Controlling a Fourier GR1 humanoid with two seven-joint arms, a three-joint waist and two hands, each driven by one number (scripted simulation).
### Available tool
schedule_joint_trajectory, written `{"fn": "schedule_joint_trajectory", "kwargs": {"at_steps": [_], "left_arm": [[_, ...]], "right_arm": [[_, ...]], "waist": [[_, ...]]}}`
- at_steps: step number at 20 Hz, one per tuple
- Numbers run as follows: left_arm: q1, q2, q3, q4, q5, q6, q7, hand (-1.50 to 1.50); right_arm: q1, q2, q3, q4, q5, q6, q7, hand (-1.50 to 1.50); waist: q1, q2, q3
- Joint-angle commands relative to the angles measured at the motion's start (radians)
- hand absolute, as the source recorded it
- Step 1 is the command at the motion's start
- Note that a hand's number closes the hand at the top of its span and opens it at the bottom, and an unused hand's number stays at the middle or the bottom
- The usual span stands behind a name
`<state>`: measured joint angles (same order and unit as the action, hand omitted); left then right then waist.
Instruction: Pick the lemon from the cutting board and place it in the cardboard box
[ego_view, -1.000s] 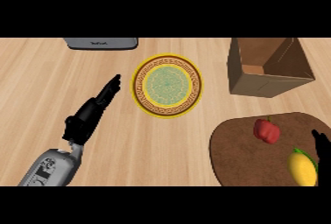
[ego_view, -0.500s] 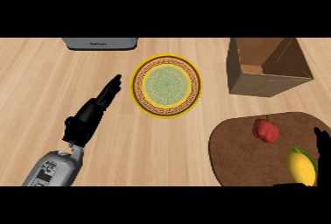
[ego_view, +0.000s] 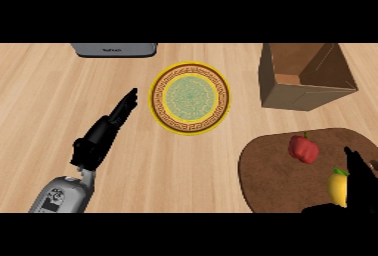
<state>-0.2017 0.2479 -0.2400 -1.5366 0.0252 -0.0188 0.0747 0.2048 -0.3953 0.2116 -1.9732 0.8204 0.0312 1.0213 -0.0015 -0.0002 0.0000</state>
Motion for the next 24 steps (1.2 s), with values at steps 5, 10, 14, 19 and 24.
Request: {"fn": "schedule_joint_trajectory", "kwargs": {"at_steps": [5,10,14,19,24], "left_arm": [[0.03,-0.043,0.026,0.022,-0.06,-0.02,-0.06,0.0],[0.028,-0.074,0.037,-0.02,-0.097,-0.035,0.003,0.0],[0.063,-0.055,0.067,-0.052,-0.056,-0.079,0.013,0.0],[0.038,-0.06,0.089,0.01,-0.084,-0.094,-0.044,0.0],[-0.023,-0.071,0.126,0.03,-0.079,-0.103,-0.012,0.0]], "right_arm": [[-0.033,0.022,-0.099,0.067,-0.039,0.088,-0.032,-1.5],[-0.003,0.083,-0.075,0.125,0.044,0.048,-0.076,-1.5],[-0.033,0.118,-0.047,0.195,0.107,0.038,-0.045,-1.5],[0.062,0.101,-0.082,0.207,0.102,-0.026,-0.163,-1.5],[0.015,0.079,-0.095,0.193,0.089,0.082,-0.161,1.5]], "waist": [[0.0,0.0,0.0],[-0.001,0.0,0.0],[0.003,0.0,0.0],[-0.003,0.0,0.0],[-0.002,0.0,0.0]]}}
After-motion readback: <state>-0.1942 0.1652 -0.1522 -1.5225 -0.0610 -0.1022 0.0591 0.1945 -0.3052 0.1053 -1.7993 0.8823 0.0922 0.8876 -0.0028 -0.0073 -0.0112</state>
